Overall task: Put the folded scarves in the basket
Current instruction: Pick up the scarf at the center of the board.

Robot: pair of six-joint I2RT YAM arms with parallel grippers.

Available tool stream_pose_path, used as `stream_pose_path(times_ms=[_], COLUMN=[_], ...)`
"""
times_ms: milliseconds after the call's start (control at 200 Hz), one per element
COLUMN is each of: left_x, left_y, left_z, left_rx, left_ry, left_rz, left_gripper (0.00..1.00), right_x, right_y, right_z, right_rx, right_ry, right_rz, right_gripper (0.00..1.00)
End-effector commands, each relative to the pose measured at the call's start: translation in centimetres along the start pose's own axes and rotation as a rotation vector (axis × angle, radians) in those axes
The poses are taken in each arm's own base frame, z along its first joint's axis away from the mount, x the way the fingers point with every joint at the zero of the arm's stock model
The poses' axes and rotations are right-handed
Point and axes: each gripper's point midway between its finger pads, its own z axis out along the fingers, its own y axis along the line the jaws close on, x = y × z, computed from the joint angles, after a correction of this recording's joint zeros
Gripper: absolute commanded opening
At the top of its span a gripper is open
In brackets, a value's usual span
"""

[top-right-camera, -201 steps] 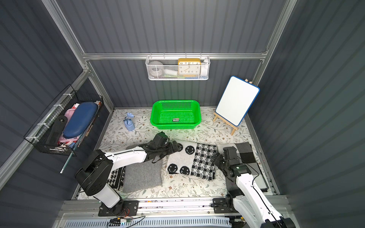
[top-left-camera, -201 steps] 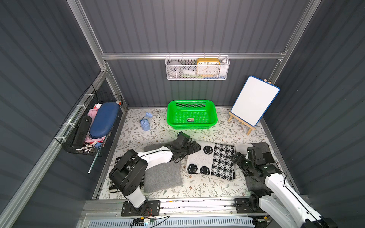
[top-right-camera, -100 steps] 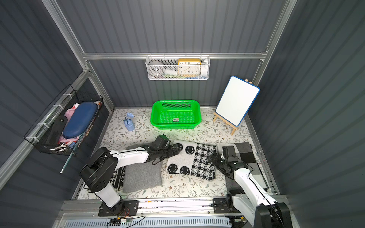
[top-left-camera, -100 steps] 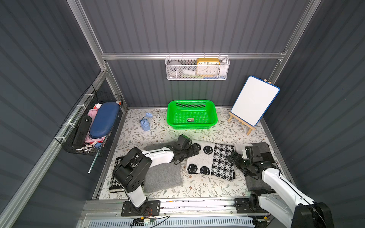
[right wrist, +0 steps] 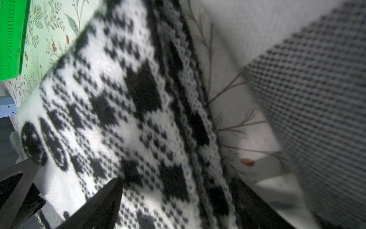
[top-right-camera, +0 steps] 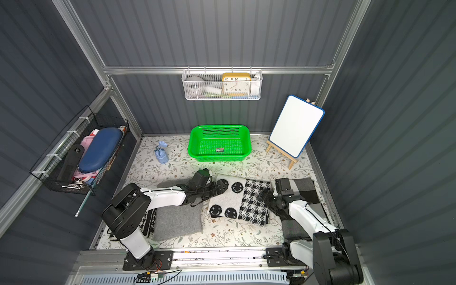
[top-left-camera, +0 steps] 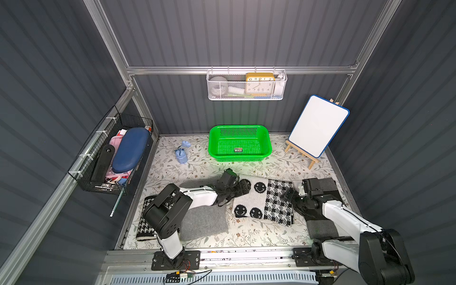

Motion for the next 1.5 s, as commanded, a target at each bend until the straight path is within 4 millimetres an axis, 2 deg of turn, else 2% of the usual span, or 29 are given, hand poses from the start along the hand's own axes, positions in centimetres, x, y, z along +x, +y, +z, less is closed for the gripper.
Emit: stream_pose_path(times_ms=[0,60,160,255,365,455,560,765,860,955,1090,1205,1285,1290,1400,1415,1490], left_x=[2.9,2.9,2.6,2.1,1.6,1.3,0.9,-0.6,-1.2,-2.9,-5.9,-9.8,-13.1,-13.3,-17.7,-18.4,-21.3], left_y=[2.2,1.8,1.0,0.1,-1.0,-2.7,-4.7,-7.1,-8.3,-8.5,-9.1,-9.4,-9.4,-9.5,-9.2,-8.9,-7.8], left_z=[0.4,0.4,0.1,-0.6,-2.0,-3.2,-5.0,-7.9,-8.4,-8.4,-8.3,-8.7,-9.8,-9.9,-11.0,-11.1,-11.3], left_rx=[-0.035,-0.014,0.015,0.038,0.079,0.149,0.234,0.306,0.326,0.271,0.205,0.143,0.154,0.156,0.157,0.15,0.144], left_ry=[0.102,0.103,0.097,0.077,0.045,0.02,-0.015,-0.105,-0.11,-0.15,-0.228,-0.3,-0.348,-0.35,-0.422,-0.43,-0.454], left_rz=[-0.041,-0.033,-0.019,-0.001,0.028,0.09,0.12,0.151,0.16,0.146,0.152,0.159,0.163,0.165,0.188,0.184,0.182], left_gripper=[0.83,0.78,0.65,0.4,0.17,0.0,0.0,0.0,0.0,0.0,0.0,0.0,0.0,0.0,0.0,0.0,0.0], right_x=[2.2,2.4,2.8,3.1,3.4,3.6,3.8,3.9,3.7,2.8,0.6,-1.7,-4.0,-4.5,-8.0,-8.7,-11.0], right_y=[-0.6,-0.3,0.1,0.8,1.9,2.7,3.6,4.8,6.1,7.2,9.7,12.8,15.5,16.2,20.4,20.9,23.3], right_z=[1.0,1.1,1.2,0.8,-0.4,-1.8,-3.7,-6.9,-8.0,-8.9,-9.7,-10.3,-10.9,-11.1,-11.8,-11.0,-10.6], right_rx=[0.005,-0.005,-0.016,-0.039,-0.078,-0.111,-0.163,-0.228,-0.269,-0.278,-0.29,-0.296,-0.294,-0.311,-0.357,-0.348,-0.35], right_ry=[0.086,0.09,0.103,0.109,0.089,0.064,0.02,-0.047,-0.058,-0.086,-0.127,-0.144,-0.177,-0.194,-0.262,-0.258,-0.28], right_rz=[0.027,0.023,0.015,0.007,-0.021,-0.038,-0.058,-0.082,-0.101,-0.124,-0.159,-0.217,-0.249,-0.258,-0.303,-0.304,-0.327], right_gripper=[0.84,0.75,0.46,0.2,0.0,0.0,0.0,0.0,0.0,0.0,0.0,0.0,0.0,0.0,0.0,0.0,0.0])
